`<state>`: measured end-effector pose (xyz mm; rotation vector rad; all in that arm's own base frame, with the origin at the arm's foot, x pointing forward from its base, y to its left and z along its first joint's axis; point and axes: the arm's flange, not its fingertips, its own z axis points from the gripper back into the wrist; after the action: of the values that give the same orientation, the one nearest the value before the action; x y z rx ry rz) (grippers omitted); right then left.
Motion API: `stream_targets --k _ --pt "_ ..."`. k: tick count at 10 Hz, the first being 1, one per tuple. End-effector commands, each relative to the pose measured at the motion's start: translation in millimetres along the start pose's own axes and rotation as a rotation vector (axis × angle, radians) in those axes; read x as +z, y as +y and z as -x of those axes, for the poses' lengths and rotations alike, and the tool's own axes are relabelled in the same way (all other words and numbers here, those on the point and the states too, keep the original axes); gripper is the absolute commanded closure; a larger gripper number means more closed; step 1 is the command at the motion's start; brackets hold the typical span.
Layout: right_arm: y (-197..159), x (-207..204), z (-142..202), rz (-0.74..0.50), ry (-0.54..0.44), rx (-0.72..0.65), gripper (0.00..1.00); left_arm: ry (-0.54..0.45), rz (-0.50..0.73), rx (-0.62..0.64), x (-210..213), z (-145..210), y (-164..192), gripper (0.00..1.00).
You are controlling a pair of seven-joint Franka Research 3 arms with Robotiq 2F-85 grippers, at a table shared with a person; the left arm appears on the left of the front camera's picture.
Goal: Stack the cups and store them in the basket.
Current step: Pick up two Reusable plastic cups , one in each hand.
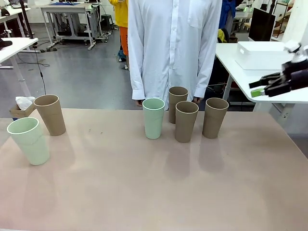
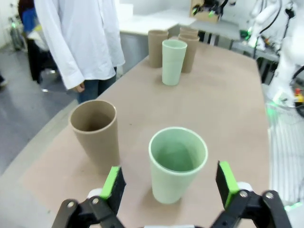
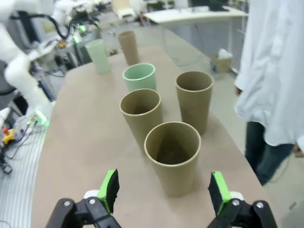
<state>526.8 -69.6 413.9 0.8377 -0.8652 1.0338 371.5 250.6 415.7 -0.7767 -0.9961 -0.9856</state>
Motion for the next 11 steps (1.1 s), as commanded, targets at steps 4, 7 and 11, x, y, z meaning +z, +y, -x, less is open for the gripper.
stream_targets --k 4,7,11 --pt "-47 -33 50 -0.026 -0.091 0.030 0.00 -0.181 0.004 -0.177 -6 74 39 0.00" --pt "-37 -25 53 -0.100 -0.024 0.030 0.00 -0.157 0.005 -0.149 -6 78 26 0.00" --pt "-49 -39 64 -0.104 -0.064 0.030 0.00 -0.148 0.054 -0.104 -22 100 53 0.00"
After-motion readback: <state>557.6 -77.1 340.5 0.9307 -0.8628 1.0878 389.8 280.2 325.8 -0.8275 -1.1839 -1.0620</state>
